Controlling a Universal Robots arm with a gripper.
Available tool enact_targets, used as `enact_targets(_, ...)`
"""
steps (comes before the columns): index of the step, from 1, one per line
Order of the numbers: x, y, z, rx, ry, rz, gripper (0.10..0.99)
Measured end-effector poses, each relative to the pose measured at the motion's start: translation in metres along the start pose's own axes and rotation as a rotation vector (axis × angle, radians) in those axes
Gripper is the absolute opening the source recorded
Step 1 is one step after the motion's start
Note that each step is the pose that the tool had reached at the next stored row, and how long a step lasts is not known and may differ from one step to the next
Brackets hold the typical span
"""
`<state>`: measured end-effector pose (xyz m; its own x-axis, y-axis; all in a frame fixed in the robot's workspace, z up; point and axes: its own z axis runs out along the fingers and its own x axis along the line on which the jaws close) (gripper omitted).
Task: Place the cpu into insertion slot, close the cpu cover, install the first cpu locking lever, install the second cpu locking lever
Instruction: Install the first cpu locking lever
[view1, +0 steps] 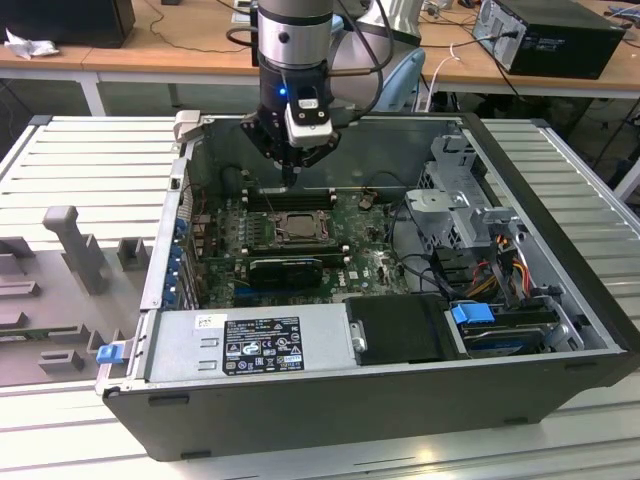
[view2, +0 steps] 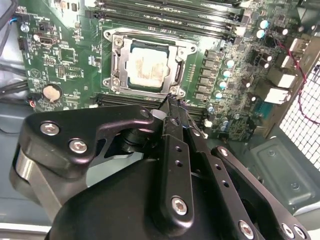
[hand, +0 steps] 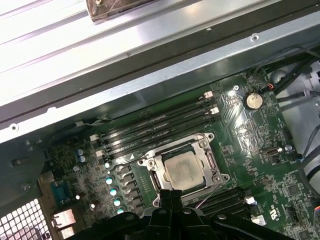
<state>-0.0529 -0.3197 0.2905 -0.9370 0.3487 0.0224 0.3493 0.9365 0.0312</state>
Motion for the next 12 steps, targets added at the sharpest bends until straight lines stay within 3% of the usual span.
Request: enact_targets(12,0.0,0.0,0.0,0.002,0.0031,-0.1,0.106)
